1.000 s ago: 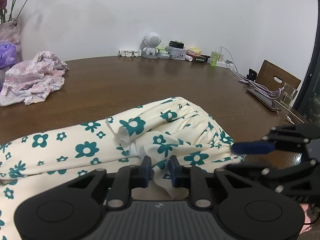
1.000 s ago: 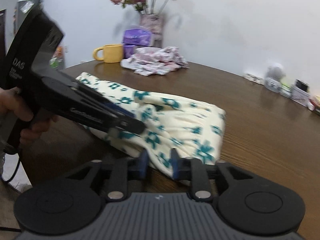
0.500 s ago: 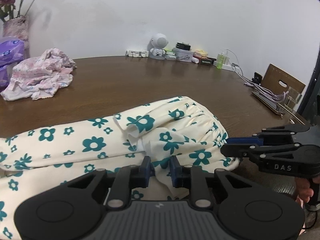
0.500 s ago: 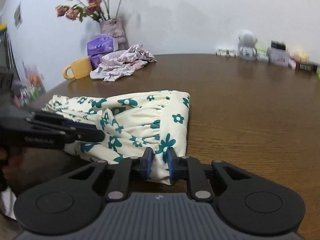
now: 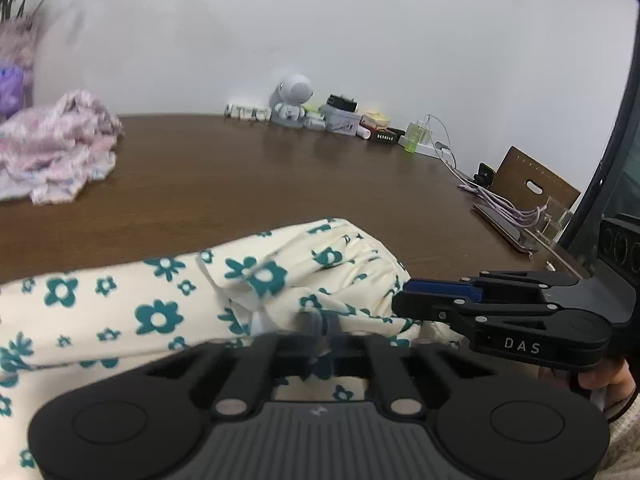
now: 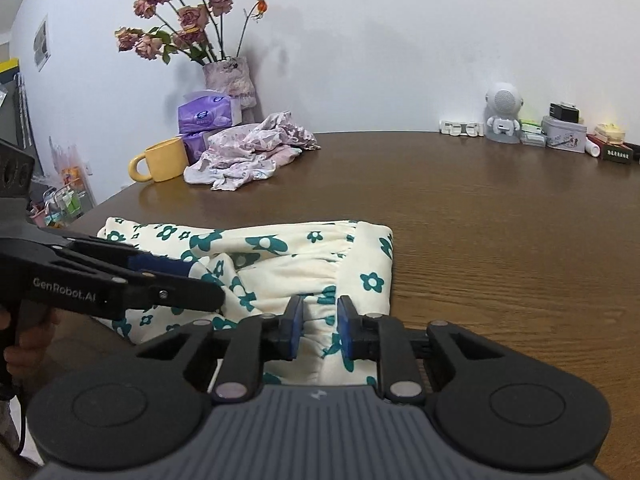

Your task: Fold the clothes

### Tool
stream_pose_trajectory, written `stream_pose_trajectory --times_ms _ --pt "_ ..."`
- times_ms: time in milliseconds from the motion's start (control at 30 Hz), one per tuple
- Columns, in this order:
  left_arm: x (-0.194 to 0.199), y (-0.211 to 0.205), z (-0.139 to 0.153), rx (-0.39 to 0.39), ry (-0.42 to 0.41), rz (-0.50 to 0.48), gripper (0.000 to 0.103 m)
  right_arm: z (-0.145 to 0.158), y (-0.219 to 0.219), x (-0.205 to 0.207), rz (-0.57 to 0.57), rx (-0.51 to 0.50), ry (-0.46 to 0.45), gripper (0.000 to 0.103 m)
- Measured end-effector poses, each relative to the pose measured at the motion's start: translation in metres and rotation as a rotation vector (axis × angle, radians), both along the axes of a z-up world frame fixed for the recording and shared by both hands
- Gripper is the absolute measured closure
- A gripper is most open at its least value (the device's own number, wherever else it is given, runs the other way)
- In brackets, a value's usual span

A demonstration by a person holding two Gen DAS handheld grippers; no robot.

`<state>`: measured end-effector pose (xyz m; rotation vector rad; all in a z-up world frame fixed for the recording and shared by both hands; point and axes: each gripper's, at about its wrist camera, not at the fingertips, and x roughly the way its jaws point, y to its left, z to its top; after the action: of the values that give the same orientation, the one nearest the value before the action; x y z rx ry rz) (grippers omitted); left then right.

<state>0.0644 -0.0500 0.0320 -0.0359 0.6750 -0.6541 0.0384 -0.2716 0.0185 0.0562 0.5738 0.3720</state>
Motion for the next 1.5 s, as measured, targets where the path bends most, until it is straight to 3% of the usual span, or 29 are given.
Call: stream_pose_trajectory --times_ms 200,233,300,333,467,533,600,633,667,733,1033,1267,1433,1500 --pt "-0.007 0.015 -0.001 0.014 -0.035 0.024 0.100 -0.002 0.000 -0.006 -0.024 0.008 -0.023 0.081" --pt "-0.008 0.018 0.000 0.001 -0.026 0.015 0.094 -0.002 -0.001 -0.007 -0.021 0.018 -0.026 0.080" --pt "-0.016 0.024 0.004 -0.029 -0.020 -0.015 0.072 0.002 -0.006 -0.011 -0.011 0.032 -0.031 0.077" --pt "-0.021 0.027 0.007 -0.039 -0.021 -0.032 0.053 0.004 -0.010 -0.014 -0.004 0.033 -0.035 0.074" --pt "-0.044 0.010 0.010 0.059 -0.093 -0.122 0.032 0.014 -0.023 -0.032 0.050 -0.015 -0.038 0.066" --pt "-0.051 -0.002 0.008 0.118 -0.117 -0.166 0.030 0.016 -0.023 -0.041 0.082 -0.083 -0.033 0.060" --pt "-0.050 -0.015 0.003 0.190 -0.133 -0.167 0.030 0.012 -0.018 -0.046 0.110 -0.160 -0.020 0.058" --pt "-0.050 -0.020 0.001 0.224 -0.154 -0.163 0.035 0.009 -0.015 -0.046 0.117 -0.188 -0.014 0.057" --pt "-0.049 -0.026 -0.002 0.264 -0.175 -0.160 0.058 0.006 -0.012 -0.046 0.120 -0.211 -0.013 0.056" --pt "-0.046 -0.032 -0.006 0.318 -0.178 -0.150 0.092 0.002 -0.008 -0.046 0.121 -0.238 -0.022 0.055" --pt "-0.042 -0.028 0.005 0.327 -0.261 -0.097 0.098 0.000 0.002 -0.036 0.155 -0.271 -0.084 0.055" --pt "-0.044 -0.023 0.011 0.288 -0.281 -0.066 0.098 0.000 0.016 -0.032 0.220 -0.316 -0.105 0.056" --pt "-0.047 -0.016 -0.001 0.289 -0.223 -0.059 0.098 -0.001 0.021 -0.020 0.210 -0.350 -0.083 0.088" --pt "-0.048 -0.011 -0.004 0.283 -0.204 -0.050 0.097 0.001 0.023 -0.021 0.203 -0.357 -0.100 0.093"
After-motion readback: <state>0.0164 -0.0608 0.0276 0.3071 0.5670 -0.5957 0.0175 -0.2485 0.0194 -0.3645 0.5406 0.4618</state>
